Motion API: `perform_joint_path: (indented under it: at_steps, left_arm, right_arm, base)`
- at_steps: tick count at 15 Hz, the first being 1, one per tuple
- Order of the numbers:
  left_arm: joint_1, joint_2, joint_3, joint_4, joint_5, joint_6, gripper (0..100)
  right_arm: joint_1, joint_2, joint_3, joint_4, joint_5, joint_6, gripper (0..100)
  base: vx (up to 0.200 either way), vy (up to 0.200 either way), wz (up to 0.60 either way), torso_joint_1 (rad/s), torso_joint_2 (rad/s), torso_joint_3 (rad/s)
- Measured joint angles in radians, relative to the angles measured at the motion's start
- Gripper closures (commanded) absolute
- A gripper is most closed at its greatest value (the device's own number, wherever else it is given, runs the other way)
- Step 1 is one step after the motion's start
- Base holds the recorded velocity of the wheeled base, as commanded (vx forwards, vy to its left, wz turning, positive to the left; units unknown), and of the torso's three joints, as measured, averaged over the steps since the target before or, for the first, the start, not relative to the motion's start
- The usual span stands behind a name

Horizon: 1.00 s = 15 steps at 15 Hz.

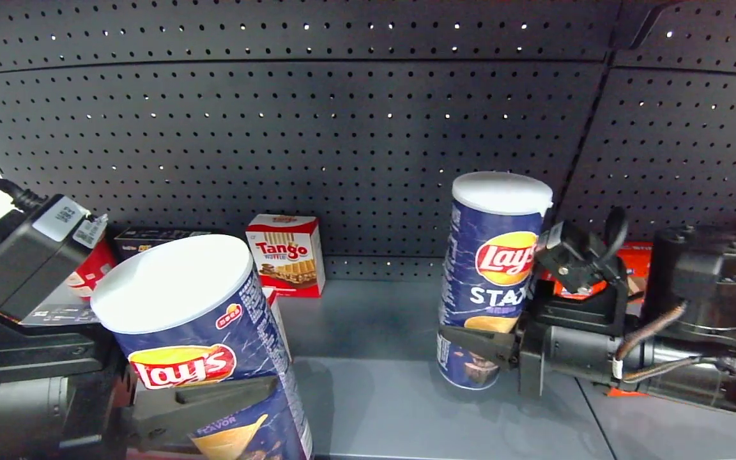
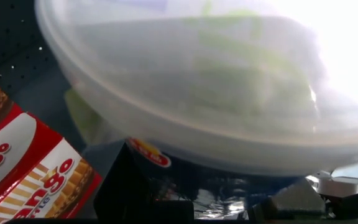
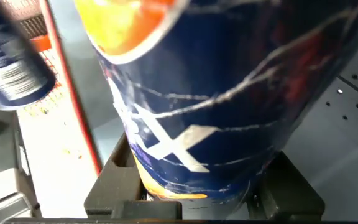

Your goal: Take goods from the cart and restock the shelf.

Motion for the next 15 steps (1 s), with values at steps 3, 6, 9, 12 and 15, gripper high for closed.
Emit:
perform_joint_path:
  at_steps: [3,6,9,12,15]
  left_arm:
    - [-0.005,-0.001,-0.003,0.000,0.017,0.000,100]
    - [-0.011,-0.001,-0.006,-0.001,0.019,0.000,100]
    - [-0.032,-0.001,-0.006,-0.001,0.026,0.000,100]
    - [-0.034,-0.001,-0.007,0.000,0.027,0.000,100]
    - [-0.035,-0.001,-0.008,-0.001,0.027,0.000,100]
  right_arm:
    - [0.007,-0.050,0.158,-0.157,0.001,0.031,100]
    - [0.028,-0.061,0.270,-0.253,0.001,0.069,100]
    - [0.034,-0.034,0.308,-0.322,0.001,0.070,100]
    - [0.028,0.019,0.316,-0.381,0.001,0.070,100]
    - [0.027,0.077,0.316,-0.420,0.001,0.070,100]
  base:
    - [0.000,0.000,0.00,0.000,0.00,0.000]
    - [0.000,0.000,0.00,0.000,0.00,0.000]
    - [0.000,0.000,0.00,0.000,0.00,0.000]
    - [0.000,0.000,0.00,0.000,0.00,0.000]
    - [0.000,0.000,0.00,0.000,0.00,0.000]
